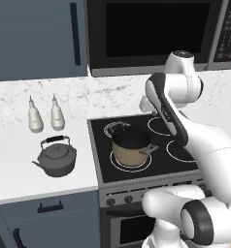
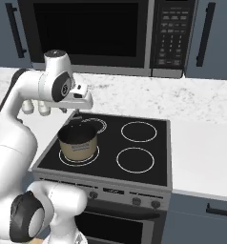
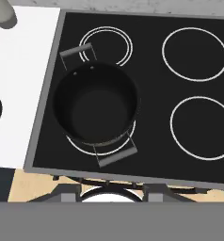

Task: Pick the kettle from the counter and place it on a stove burner. Then turn the burner on.

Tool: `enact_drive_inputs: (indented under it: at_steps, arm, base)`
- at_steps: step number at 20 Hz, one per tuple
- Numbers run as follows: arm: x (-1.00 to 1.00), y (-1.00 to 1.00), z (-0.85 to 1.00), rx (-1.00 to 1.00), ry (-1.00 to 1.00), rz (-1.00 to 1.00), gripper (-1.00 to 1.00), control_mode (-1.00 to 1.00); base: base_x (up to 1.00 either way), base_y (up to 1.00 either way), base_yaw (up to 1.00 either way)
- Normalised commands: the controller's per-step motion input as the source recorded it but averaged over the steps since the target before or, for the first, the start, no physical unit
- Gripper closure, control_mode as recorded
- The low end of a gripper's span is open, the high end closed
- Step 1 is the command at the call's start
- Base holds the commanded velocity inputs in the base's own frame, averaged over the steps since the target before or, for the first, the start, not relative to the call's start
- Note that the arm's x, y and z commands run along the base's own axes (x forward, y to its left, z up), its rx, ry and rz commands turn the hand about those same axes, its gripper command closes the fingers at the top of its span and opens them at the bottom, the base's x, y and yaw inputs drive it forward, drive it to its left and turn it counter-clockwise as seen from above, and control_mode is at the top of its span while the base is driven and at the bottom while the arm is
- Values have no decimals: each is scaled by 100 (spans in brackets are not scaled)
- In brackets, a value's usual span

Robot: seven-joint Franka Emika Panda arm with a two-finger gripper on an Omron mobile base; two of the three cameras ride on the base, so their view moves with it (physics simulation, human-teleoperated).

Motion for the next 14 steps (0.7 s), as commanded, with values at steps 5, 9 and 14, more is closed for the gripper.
enact_drive_inputs:
  at_steps: [5, 9, 14]
  arm:
    - [-48, -7, 0, 0, -4, 0, -100, -100]
    - [-66, 5, 0, 0, -6, 2, -100, -100]
    - [-71, 73, 0, -6, -7, 14, -100, -100]
  base:
    - [0, 0, 0]
    - [0, 0, 0]
    - [0, 0, 0]
